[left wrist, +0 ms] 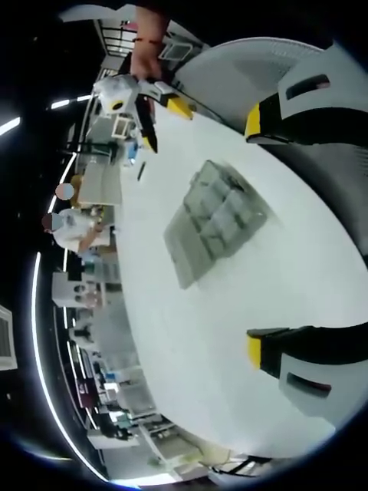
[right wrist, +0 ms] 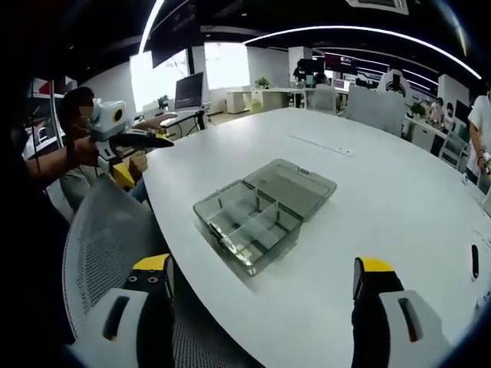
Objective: Insert the divider into the dual guide fixture by aligning both edges with the guide slots and pushing it downward to the bottom, including one-sided entry, uneven engagement, binding, and posture correction.
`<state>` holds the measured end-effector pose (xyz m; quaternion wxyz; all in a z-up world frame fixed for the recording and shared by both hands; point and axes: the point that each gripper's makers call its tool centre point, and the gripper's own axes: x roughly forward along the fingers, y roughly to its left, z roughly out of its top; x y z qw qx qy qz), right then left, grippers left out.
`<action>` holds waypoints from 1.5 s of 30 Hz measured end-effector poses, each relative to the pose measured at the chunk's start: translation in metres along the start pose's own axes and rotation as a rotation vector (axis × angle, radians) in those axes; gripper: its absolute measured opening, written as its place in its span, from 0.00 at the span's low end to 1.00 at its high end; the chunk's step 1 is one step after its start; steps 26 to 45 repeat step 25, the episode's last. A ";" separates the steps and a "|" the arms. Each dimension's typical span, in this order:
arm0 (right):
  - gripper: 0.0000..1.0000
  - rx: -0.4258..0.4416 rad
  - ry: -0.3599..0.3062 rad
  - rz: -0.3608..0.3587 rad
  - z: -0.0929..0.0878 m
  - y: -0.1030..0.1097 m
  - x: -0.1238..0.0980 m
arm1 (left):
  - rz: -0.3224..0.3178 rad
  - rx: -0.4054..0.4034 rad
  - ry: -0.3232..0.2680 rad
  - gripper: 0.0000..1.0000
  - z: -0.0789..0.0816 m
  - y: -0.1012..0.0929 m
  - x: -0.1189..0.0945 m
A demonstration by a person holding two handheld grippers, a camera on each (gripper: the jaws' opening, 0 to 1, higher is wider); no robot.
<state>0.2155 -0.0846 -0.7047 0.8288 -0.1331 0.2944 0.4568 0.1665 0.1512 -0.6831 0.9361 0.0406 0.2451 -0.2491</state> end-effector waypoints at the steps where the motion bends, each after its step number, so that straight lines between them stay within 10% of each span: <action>1: 0.97 -0.003 0.001 0.003 0.000 0.001 0.001 | 0.000 0.003 0.005 0.99 -0.001 0.000 0.000; 45: 0.97 -0.008 -0.002 0.028 0.004 0.002 0.002 | -0.010 0.001 0.014 0.99 -0.003 0.000 -0.002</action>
